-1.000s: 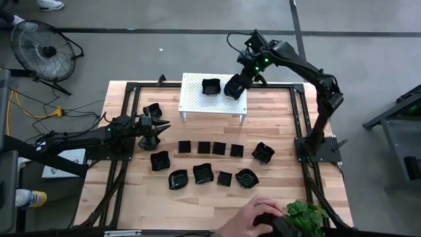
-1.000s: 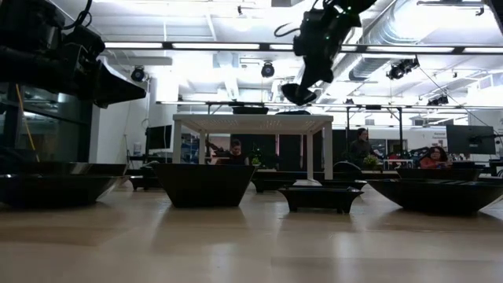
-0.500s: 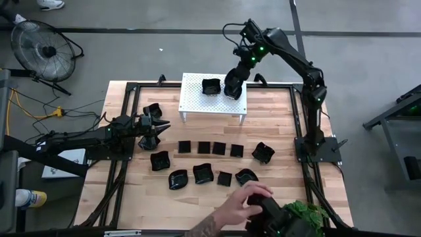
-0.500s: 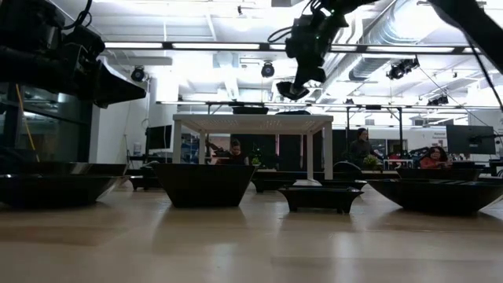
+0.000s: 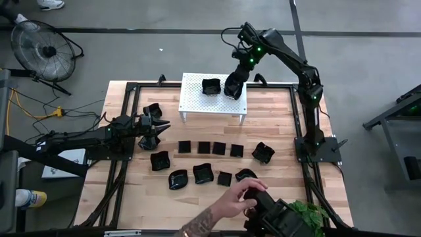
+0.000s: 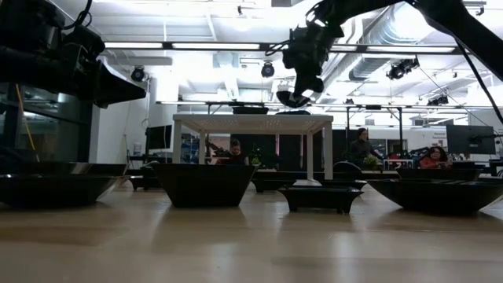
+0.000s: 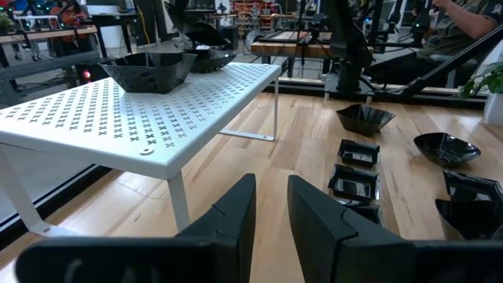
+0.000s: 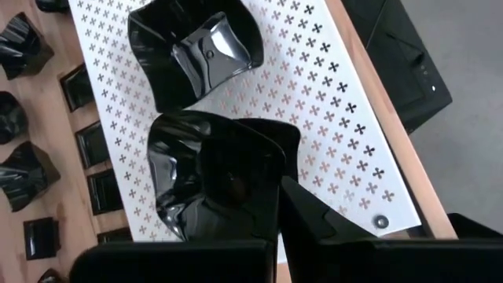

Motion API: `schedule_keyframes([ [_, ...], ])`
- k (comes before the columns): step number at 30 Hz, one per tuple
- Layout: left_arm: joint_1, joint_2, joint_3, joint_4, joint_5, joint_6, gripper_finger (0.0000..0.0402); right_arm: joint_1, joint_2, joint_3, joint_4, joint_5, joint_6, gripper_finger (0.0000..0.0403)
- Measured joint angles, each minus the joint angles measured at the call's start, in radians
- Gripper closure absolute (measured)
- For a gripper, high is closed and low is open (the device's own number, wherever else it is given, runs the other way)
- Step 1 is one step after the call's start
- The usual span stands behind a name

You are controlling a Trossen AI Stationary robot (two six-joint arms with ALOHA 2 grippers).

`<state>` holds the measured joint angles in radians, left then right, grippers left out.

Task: Pick & Place Mini shaped plates
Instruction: Stack the leaf shaped plate on top of the other leaf shaped plate on the shelf

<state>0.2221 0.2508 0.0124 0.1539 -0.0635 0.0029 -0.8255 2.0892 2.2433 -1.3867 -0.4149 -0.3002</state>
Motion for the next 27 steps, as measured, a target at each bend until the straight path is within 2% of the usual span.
schedule_keyframes([
  [23,0.000,0.000,0.000,0.000,0.000,0.000,0.0328,-0.006,0.030,-0.001,-0.019,-0.006,-0.022,0.0403],
  [27,0.000,0.000,0.000,0.000,0.000,0.000,0.0328,-0.006,0.051,0.000,-0.020,-0.038,-0.017,0.0403],
])
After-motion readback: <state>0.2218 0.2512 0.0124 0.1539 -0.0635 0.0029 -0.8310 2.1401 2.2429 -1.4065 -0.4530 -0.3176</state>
